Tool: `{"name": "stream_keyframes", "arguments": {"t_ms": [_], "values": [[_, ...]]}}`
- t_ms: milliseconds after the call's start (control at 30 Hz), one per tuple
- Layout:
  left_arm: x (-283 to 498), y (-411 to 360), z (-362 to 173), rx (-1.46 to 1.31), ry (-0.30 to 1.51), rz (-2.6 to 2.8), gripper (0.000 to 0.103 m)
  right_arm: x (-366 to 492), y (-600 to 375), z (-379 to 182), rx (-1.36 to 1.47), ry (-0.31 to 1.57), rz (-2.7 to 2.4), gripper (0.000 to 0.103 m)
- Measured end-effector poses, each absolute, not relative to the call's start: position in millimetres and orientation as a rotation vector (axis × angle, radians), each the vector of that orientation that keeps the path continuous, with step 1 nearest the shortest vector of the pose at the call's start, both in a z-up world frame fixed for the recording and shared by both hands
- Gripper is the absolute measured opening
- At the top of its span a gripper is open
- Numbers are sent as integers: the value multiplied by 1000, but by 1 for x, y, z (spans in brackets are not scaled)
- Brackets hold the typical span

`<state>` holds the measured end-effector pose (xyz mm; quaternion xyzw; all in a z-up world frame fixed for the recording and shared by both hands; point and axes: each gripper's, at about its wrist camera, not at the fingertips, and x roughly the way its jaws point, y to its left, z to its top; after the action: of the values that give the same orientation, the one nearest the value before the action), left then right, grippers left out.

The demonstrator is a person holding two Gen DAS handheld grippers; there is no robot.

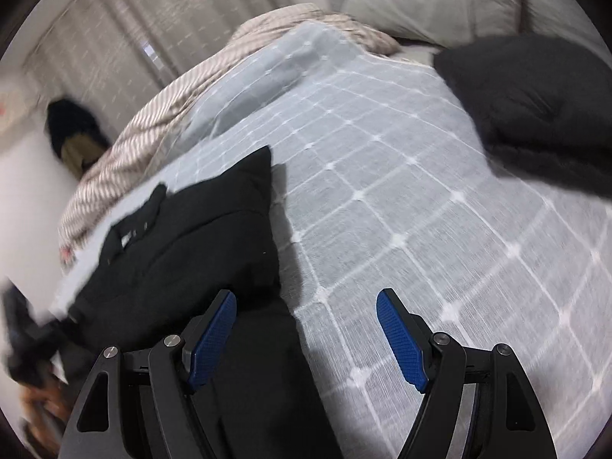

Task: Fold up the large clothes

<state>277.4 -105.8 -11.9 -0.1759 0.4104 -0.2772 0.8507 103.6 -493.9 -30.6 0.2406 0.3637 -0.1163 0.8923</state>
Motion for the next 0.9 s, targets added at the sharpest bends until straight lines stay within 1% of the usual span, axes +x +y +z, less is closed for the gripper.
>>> {"name": "stream_keyframes", "arguments": {"t_ms": [67, 133, 167, 233, 300, 367, 433, 500, 533, 567, 700, 733, 767, 800, 833, 867, 900], "values": [[275, -91, 12, -370, 774, -548, 8, 115, -484, -37, 424, 784, -234, 77], [274, -77, 24, -341, 717, -489, 8, 125, -474, -45, 369, 817, -220, 77], [276, -71, 23, -313, 716, -460, 8, 131, -468, -50, 335, 836, -210, 77], [285, -64, 9, -281, 776, -414, 8, 141, -457, -55, 265, 860, -207, 77], [290, -62, -16, -249, 860, -381, 8, 152, -443, -58, 185, 869, -202, 77], [288, -63, -36, -203, 899, -356, 8, 162, -432, -59, 116, 867, -208, 77], [284, -64, -48, -169, 909, -345, 9, 169, -428, -60, 80, 860, -228, 76], [278, -65, -57, -128, 908, -336, 13, 171, -435, -61, 106, 856, -277, 76], [278, -65, -60, -107, 910, -333, 16, 173, -442, -63, 148, 865, -310, 76], [274, -68, -61, -77, 910, -333, 22, 173, -449, -65, 180, 874, -332, 76], [264, -77, -58, 46, 891, -320, 29, 169, -464, -69, 257, 877, -371, 76], [262, -76, -56, 63, 890, -318, 35, 167, -466, -67, 262, 875, -383, 76], [260, -74, -54, 66, 893, -318, 45, 165, -467, -66, 267, 876, -387, 77], [259, -72, -53, 61, 897, -321, 51, 162, -468, -63, 277, 876, -385, 77], [254, -68, -49, 47, 903, -326, 64, 159, -469, -62, 287, 876, -378, 77], [251, -65, -46, 37, 902, -332, 70, 155, -469, -59, 297, 878, -369, 77], [248, -64, -44, 29, 900, -336, 71, 152, -468, -57, 301, 879, -363, 77]]}}
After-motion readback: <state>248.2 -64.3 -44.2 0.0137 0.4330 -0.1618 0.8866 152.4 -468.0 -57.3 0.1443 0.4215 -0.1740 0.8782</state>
